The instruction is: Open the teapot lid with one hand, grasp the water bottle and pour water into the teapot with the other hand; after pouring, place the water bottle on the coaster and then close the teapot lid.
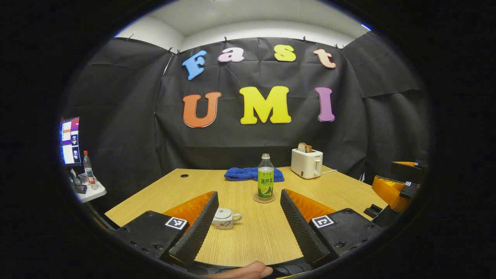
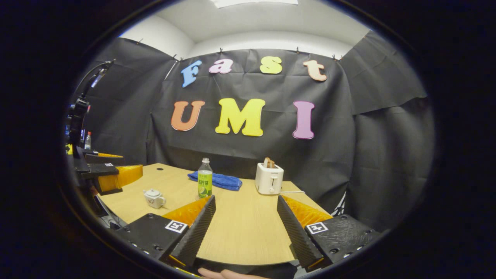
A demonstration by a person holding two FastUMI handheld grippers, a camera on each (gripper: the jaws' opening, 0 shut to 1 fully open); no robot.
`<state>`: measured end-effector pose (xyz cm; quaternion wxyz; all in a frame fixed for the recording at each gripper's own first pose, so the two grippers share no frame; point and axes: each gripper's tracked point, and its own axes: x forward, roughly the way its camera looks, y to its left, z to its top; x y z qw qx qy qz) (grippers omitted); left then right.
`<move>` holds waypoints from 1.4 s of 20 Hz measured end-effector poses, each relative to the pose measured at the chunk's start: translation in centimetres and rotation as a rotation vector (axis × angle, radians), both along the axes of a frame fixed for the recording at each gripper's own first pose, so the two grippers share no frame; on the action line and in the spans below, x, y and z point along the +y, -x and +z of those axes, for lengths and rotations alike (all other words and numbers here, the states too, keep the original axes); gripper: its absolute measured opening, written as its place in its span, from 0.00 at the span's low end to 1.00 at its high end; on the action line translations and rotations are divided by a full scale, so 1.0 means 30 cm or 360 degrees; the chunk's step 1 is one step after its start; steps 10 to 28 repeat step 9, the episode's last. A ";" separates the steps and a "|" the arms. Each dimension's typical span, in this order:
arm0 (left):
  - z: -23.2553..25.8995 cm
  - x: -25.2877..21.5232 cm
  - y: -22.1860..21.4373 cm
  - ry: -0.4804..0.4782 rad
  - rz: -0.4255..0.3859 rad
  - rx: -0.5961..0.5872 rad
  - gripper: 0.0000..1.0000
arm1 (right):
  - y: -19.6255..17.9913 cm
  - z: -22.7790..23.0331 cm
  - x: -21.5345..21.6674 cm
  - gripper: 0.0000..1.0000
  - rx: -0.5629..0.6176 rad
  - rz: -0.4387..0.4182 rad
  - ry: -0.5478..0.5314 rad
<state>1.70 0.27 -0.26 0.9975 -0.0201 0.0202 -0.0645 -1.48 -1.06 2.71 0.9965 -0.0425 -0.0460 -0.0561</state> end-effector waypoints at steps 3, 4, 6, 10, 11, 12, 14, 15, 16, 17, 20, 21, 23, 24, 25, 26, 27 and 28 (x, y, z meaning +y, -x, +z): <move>-0.005 0.007 0.000 -0.0001 0.0005 0.0004 1.00 | 0.000 -0.002 -0.005 0.95 0.0001 -0.0006 0.0000; -0.002 0.009 -0.001 -0.0001 0.0007 0.0002 1.00 | -0.001 -0.006 -0.007 0.95 0.0004 -0.0006 -0.0001; -0.006 0.006 -0.004 -0.0001 0.0008 0.0003 1.00 | -0.006 -0.008 -0.016 0.95 0.0011 -0.0017 -0.0007; -0.011 0.001 -0.010 -0.0003 0.0006 0.0011 1.00 | -0.009 -0.006 -0.026 0.95 0.0013 -0.0035 -0.0001; -0.011 0.001 -0.010 -0.0003 0.0006 0.0011 1.00 | -0.009 -0.006 -0.026 0.95 0.0013 -0.0035 -0.0001; -0.011 0.001 -0.010 -0.0003 0.0006 0.0011 1.00 | -0.009 -0.006 -0.026 0.95 0.0013 -0.0035 -0.0001; -0.011 0.001 -0.010 -0.0003 0.0006 0.0011 1.00 | -0.009 -0.006 -0.026 0.95 0.0013 -0.0035 -0.0001; -0.011 0.001 -0.010 -0.0003 0.0006 0.0011 1.00 | -0.009 -0.006 -0.026 0.95 0.0013 -0.0035 -0.0001; -0.011 0.001 -0.010 -0.0003 0.0006 0.0011 1.00 | -0.009 -0.006 -0.026 0.95 0.0013 -0.0035 -0.0001; -0.011 0.001 -0.010 -0.0003 0.0006 0.0011 1.00 | -0.009 -0.006 -0.026 0.95 0.0013 -0.0035 -0.0001; -0.011 0.001 -0.010 -0.0003 0.0006 0.0011 1.00 | -0.009 -0.006 -0.026 0.95 0.0013 -0.0035 -0.0001; -0.011 0.001 -0.010 -0.0003 0.0006 0.0011 1.00 | -0.009 -0.006 -0.026 0.95 0.0013 -0.0035 -0.0001; -0.011 0.001 -0.010 -0.0003 0.0006 0.0011 1.00 | -0.009 -0.006 -0.026 0.95 0.0013 -0.0035 -0.0001; -0.011 0.001 -0.010 -0.0003 0.0006 0.0011 1.00 | -0.009 -0.006 -0.026 0.95 0.0013 -0.0035 -0.0001; -0.011 0.001 -0.010 -0.0003 0.0006 0.0011 1.00 | -0.009 -0.006 -0.026 0.95 0.0013 -0.0035 -0.0001; -0.011 0.001 -0.010 -0.0003 0.0006 0.0011 1.00 | -0.009 -0.006 -0.026 0.95 0.0013 -0.0035 -0.0001; -0.011 0.001 -0.010 -0.0003 0.0006 0.0011 1.00 | -0.009 -0.006 -0.026 0.95 0.0013 -0.0035 -0.0001; -0.011 0.001 -0.010 -0.0003 0.0006 0.0011 1.00 | -0.009 -0.006 -0.026 0.95 0.0013 -0.0035 -0.0001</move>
